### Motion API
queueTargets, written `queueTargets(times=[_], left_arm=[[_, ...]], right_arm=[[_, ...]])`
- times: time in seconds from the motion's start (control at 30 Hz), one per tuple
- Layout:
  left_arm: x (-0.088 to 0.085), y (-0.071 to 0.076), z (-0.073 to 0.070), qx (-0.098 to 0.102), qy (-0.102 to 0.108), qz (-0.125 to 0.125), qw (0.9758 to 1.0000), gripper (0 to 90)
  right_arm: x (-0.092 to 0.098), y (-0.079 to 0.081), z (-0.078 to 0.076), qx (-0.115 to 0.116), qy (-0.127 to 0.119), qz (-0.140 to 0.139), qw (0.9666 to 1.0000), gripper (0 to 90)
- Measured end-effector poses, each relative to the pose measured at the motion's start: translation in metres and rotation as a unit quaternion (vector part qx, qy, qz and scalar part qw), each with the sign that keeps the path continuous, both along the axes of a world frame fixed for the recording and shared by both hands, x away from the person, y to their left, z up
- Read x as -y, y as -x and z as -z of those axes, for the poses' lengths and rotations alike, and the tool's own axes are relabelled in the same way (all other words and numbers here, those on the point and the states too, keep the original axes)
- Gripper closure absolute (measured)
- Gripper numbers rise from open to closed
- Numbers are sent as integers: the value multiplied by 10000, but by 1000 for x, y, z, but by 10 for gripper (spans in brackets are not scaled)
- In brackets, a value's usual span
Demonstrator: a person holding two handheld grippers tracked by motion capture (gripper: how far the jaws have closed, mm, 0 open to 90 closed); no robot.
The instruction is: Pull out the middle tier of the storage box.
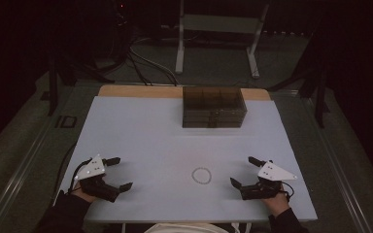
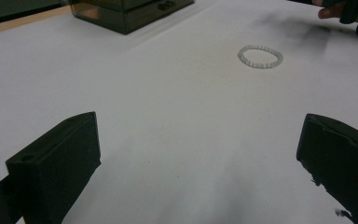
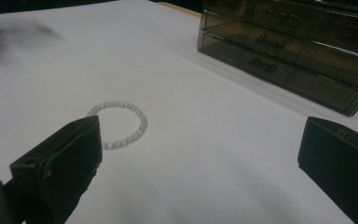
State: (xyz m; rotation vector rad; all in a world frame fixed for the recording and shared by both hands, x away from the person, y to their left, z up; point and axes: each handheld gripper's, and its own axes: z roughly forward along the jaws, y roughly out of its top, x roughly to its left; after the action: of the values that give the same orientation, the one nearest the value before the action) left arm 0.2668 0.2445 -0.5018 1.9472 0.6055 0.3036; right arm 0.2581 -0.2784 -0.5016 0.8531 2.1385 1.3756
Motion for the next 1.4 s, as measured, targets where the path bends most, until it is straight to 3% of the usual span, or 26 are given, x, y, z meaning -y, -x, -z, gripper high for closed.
queueTargets(times=[0.13, 0.33, 0.43, 0.57, 0.77, 1.03, 1.4], left_arm=[[0, 0, 0, -20, 31, -3, 10000, 9], [-1, -1, -1, -13, 82, -36, 10000, 9], [-1, -1, -1, 24, 88, -26, 10000, 9], [-3, -1, -1, 61, 172, -26, 9998, 10], [-3, -1, -1, 43, 167, -23, 9998, 10], [-2, -1, -1, 19, 147, -29, 9999, 10], [-2, -1, -1, -23, 176, -67, 9998, 10]], right_arm=[[-3, 0, 1, -92, 33, -45, 9999, 0], [-8, 4, -1, -116, 311, -6, 9994, 0], [-9, 4, -4, -134, 189, -41, 9997, 0], [-12, 6, -9, -85, 298, -43, 9995, 0], [-14, 7, -16, -79, 236, -133, 9996, 0], [-20, 7, -29, 83, 319, -375, 9988, 0], [-17, 0, -49, 477, 461, -455, 9968, 0]])
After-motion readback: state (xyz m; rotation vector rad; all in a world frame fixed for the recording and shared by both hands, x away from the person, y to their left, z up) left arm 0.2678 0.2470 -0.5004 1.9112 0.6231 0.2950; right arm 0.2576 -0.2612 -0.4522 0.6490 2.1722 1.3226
